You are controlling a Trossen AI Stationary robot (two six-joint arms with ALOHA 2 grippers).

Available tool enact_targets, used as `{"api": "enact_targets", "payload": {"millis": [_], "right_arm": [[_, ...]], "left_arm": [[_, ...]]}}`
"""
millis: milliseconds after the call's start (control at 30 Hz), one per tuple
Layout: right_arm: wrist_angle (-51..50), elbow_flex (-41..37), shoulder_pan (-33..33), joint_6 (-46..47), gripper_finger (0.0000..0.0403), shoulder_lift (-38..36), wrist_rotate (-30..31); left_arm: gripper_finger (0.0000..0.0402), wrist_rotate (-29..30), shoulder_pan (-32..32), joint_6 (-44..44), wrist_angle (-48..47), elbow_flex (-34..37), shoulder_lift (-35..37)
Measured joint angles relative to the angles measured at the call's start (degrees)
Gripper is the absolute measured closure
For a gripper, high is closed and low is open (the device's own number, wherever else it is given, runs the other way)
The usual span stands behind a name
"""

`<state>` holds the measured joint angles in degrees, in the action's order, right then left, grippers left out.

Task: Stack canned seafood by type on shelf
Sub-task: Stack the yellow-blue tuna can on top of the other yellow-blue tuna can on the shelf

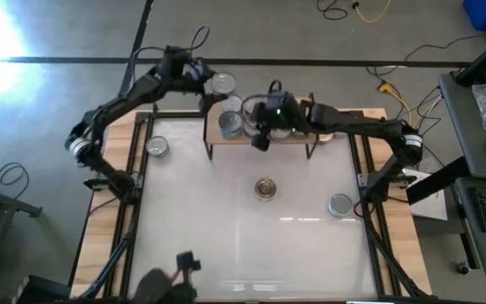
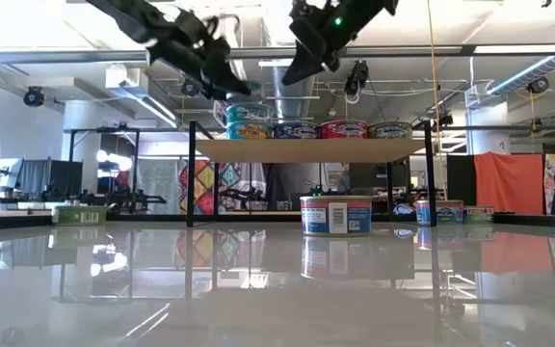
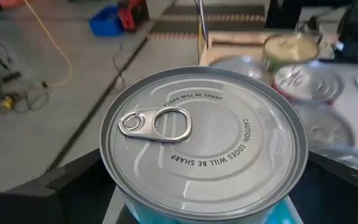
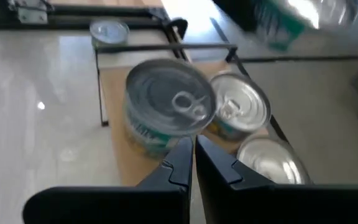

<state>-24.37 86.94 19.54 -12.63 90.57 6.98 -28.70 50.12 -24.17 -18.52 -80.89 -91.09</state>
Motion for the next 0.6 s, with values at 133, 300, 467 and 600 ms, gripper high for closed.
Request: {"api": "enact_targets", "payload": {"millis": [133,300,467,600], "right_arm": [[3.62,0.0,4.99,-1.54,0.039,1.65,-5.74],[9.35,1.05,9.88,-1.94,0.039,4.06,-11.74],[10.35,6.31,12.67,-1.96,0.039,7.88,-16.6],[9.78,11.42,13.97,-1.94,0.039,12.64,-17.93]], "left_arm": [[0.0019,-2.64,1.03,-2.27,-2.96,-5.01,-5.05],[0.0019,-6.21,1.06,-3.87,-7.53,-9.01,-8.82],[0.0019,-6.74,1.11,-2.94,-8.48,-10.13,-10.64],[0.0019,-6.55,1.27,-2.18,-8.92,-10.16,-11.26]]}}
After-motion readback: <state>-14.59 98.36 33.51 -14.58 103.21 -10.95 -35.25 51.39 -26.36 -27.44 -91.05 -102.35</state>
